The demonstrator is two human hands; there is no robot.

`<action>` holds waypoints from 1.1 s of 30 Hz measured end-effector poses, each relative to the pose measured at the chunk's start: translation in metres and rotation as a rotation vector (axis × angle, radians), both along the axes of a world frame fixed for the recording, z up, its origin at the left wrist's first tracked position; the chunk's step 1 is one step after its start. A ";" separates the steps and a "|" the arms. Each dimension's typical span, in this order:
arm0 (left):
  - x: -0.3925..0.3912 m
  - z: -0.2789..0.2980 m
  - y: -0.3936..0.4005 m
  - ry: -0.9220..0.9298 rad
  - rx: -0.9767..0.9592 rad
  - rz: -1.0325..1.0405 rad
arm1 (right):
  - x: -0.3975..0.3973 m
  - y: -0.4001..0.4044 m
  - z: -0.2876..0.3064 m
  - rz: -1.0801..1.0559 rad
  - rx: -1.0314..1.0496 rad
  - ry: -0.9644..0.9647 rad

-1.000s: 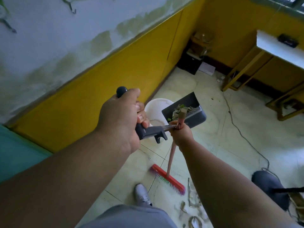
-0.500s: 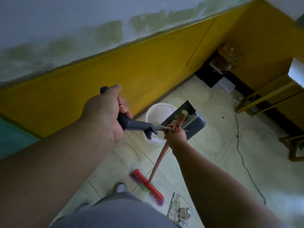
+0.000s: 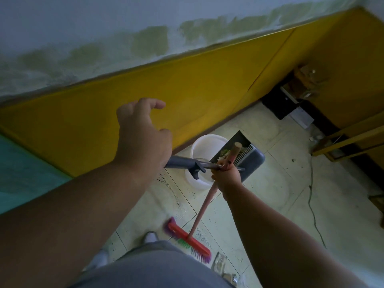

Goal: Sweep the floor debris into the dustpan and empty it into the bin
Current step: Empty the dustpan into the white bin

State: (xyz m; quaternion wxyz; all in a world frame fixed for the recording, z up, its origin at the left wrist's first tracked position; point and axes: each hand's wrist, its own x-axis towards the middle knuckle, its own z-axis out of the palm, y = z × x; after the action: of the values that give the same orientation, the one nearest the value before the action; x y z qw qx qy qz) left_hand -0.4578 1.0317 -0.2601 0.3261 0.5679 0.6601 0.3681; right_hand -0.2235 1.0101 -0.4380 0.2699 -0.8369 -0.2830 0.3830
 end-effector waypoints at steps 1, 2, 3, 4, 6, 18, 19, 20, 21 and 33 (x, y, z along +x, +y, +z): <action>0.000 -0.001 0.001 0.061 0.052 -0.050 | 0.000 0.001 -0.001 0.005 -0.002 -0.014; -0.001 -0.002 0.003 0.106 0.098 -0.093 | 0.000 0.002 -0.001 0.007 -0.004 -0.025; -0.002 -0.003 0.004 0.131 0.131 -0.124 | 0.000 0.004 -0.002 0.007 -0.008 -0.038; -0.002 -0.004 0.004 0.149 0.156 -0.148 | 0.000 0.005 -0.002 0.007 -0.014 -0.053; -0.001 -0.006 0.005 0.211 0.208 -0.207 | 0.000 0.008 -0.002 0.005 -0.036 -0.084; -0.011 -0.005 0.003 0.631 0.275 -0.642 | 0.013 0.011 0.000 -0.006 -0.020 -0.035; -0.013 -0.004 0.005 0.651 0.259 -0.665 | 0.014 0.012 0.001 0.018 -0.035 -0.041; -0.015 -0.004 0.006 0.674 0.231 -0.686 | 0.015 0.014 0.000 0.049 -0.050 -0.050; -0.016 -0.004 0.007 0.697 0.206 -0.698 | 0.016 0.016 0.000 0.075 -0.060 -0.053; -0.015 -0.012 0.001 0.775 0.010 -0.800 | 0.018 0.039 0.002 0.268 -0.116 -0.140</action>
State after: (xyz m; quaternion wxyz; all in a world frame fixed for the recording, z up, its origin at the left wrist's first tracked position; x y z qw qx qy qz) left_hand -0.4732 1.0323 -0.2718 0.1710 0.8696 0.4629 -0.0169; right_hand -0.2059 1.0493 -0.4364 0.1471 -0.8305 -0.3878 0.3719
